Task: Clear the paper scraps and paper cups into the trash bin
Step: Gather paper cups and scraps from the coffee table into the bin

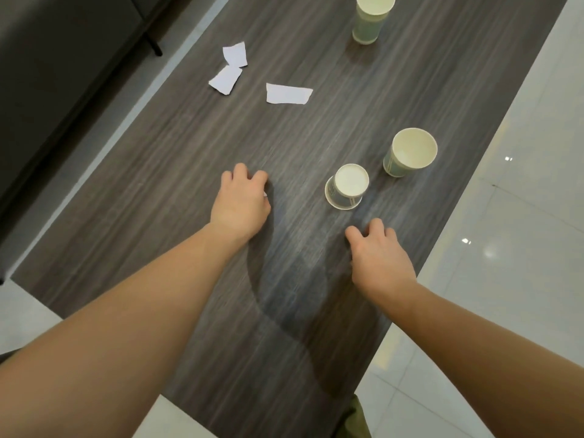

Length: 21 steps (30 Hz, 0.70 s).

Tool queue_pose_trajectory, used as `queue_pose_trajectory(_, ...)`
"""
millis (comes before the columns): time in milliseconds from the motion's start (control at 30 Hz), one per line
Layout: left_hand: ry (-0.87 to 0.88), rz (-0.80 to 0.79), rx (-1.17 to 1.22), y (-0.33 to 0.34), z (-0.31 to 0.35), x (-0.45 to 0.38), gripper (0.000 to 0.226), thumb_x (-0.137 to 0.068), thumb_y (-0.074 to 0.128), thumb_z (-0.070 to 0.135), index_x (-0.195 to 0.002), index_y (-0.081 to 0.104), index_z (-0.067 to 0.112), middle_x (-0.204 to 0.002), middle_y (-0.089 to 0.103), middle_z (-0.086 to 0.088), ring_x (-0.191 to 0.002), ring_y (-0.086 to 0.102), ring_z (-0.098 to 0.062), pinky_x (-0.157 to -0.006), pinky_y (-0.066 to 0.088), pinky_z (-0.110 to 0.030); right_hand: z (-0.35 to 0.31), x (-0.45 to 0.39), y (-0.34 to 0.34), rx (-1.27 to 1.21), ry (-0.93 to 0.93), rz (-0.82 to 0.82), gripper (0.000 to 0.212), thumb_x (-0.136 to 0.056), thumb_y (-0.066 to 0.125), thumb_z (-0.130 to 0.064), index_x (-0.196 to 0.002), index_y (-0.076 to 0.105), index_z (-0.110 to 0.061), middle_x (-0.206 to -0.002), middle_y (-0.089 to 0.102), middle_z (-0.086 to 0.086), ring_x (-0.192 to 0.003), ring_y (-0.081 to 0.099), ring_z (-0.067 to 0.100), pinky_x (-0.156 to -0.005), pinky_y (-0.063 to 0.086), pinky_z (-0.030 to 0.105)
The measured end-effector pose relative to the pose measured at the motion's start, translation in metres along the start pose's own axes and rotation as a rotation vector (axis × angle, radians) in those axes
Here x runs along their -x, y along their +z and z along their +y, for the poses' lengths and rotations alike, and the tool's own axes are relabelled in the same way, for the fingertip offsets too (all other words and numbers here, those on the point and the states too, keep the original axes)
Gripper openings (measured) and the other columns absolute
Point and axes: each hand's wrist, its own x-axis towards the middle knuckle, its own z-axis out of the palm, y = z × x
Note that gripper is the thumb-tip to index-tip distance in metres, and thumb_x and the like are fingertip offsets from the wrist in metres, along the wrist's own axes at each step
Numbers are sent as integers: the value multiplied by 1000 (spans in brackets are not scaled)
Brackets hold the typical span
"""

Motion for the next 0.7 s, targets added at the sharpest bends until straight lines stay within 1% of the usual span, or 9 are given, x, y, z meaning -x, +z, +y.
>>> queue_pose_trajectory(67,-8,15,33,0,0,-1,26,-89,54,11,-113,59,5,-108,49,-20,-96,44,-38,-83,43,-49,0,-1,-1,-28,-1,5,44,-88,61,-5,-124,38,-17,-121,38,13,-108,42,28,-80,50,36)
queue_pose_trajectory(133,-17,0,47,-1,-1,-2,24,-90,53,10,-113,59,5,-107,52,-21,-96,47,-39,-82,43,-49,1,-3,-3,-42,8,6,42,-88,60,-3,-123,40,-16,-119,40,14,-106,44,28,-83,50,37)
queue_pose_trajectory(233,3,-45,36,-5,-1,-5,21,-91,50,8,-110,59,5,-104,56,-21,-95,51,-40,-78,42,-46,0,-4,-6,-44,22,-7,36,-86,57,4,-116,44,-11,-110,44,14,-95,46,27,-77,47,36)
queue_pose_trajectory(300,32,-71,18,-7,-2,-6,20,-91,49,5,-106,61,5,-103,58,-21,-95,53,-39,-76,41,-44,-1,-5,-7,-28,12,-21,32,-87,55,5,-115,47,-8,-107,46,14,-95,49,28,-76,46,36)
queue_pose_trajectory(400,79,-106,-20,-10,-2,-2,19,-90,48,4,-103,62,3,-101,58,-19,-95,54,-39,-76,46,-46,-1,-9,-9,17,-16,-55,28,-87,55,4,-112,52,-8,-103,49,12,-97,52,29,-75,44,35)
queue_pose_trajectory(467,110,-106,-43,-12,-1,3,18,-89,48,3,-100,61,3,-99,58,-18,-93,54,-38,-75,47,-48,-2,-11,-11,45,-36,-85,24,-87,56,3,-108,55,-8,-95,46,9,-95,53,29,-71,41,33)
queue_pose_trajectory(533,138,-91,-48,-13,-1,9,16,-89,48,3,-99,61,2,-98,57,-17,-92,54,-37,-75,47,-49,-4,-12,-13,64,-50,-111,20,-87,55,1,-104,57,-9,-88,41,7,-91,53,30,-70,41,34)
queue_pose_trajectory(600,175,-71,-47,-15,-1,16,15,-90,48,3,-98,61,3,-98,57,-16,-91,53,-36,-74,47,-48,-5,-14,-16,75,-63,-132,17,-87,52,1,-100,58,-9,-86,42,7,-85,52,30,-69,44,36)
queue_pose_trajectory(700,215,-44,-39,-21,-2,25,15,-91,49,3,-97,62,5,-98,58,-14,-90,54,-34,-73,47,-45,-7,-16,-21,73,-88,-105,14,-86,49,1,-88,51,-12,-87,48,8,-75,46,27,-65,44,37)
